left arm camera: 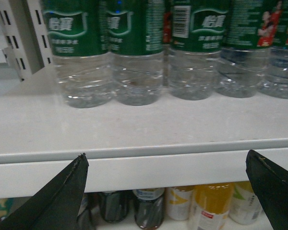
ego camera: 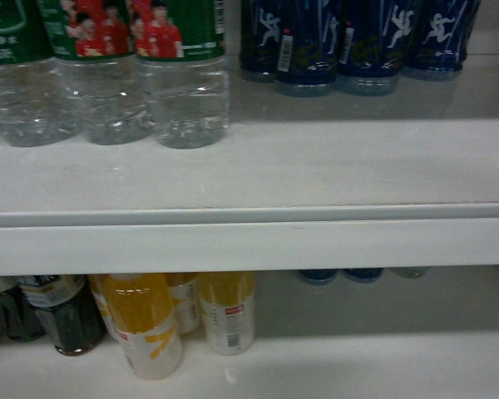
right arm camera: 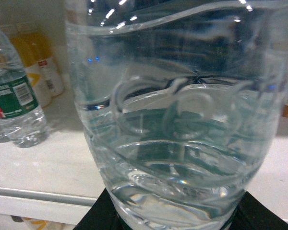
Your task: Move water from second to third shelf
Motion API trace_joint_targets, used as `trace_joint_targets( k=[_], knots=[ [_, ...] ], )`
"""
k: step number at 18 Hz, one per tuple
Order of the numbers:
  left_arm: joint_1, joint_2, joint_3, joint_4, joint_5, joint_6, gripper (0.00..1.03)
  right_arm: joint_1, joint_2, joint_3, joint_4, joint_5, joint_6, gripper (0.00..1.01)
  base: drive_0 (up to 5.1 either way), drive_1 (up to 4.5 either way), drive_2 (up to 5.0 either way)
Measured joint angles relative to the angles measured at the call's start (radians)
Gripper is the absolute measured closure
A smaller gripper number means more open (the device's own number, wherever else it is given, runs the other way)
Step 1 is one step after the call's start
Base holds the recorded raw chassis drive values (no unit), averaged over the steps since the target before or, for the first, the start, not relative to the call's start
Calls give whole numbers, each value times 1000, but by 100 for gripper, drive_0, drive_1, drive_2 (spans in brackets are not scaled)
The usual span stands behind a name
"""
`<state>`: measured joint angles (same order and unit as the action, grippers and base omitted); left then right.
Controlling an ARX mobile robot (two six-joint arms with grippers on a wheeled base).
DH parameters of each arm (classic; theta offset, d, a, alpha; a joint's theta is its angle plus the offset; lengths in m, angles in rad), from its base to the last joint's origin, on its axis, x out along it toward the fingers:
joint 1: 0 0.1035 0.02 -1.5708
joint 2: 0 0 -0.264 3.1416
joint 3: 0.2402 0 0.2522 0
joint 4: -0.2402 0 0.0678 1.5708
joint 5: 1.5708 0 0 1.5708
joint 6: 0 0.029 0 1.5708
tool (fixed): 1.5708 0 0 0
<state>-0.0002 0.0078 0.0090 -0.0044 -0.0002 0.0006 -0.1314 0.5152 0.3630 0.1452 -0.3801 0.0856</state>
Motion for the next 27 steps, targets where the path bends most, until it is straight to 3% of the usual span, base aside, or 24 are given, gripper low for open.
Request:
trace_joint_targets(
  k=[27],
  knots=[
    [0, 0, 0, -2, -4, 0, 5, 0, 0, 0, -3, -4, 0, 65, -490, 240, 240]
  ],
)
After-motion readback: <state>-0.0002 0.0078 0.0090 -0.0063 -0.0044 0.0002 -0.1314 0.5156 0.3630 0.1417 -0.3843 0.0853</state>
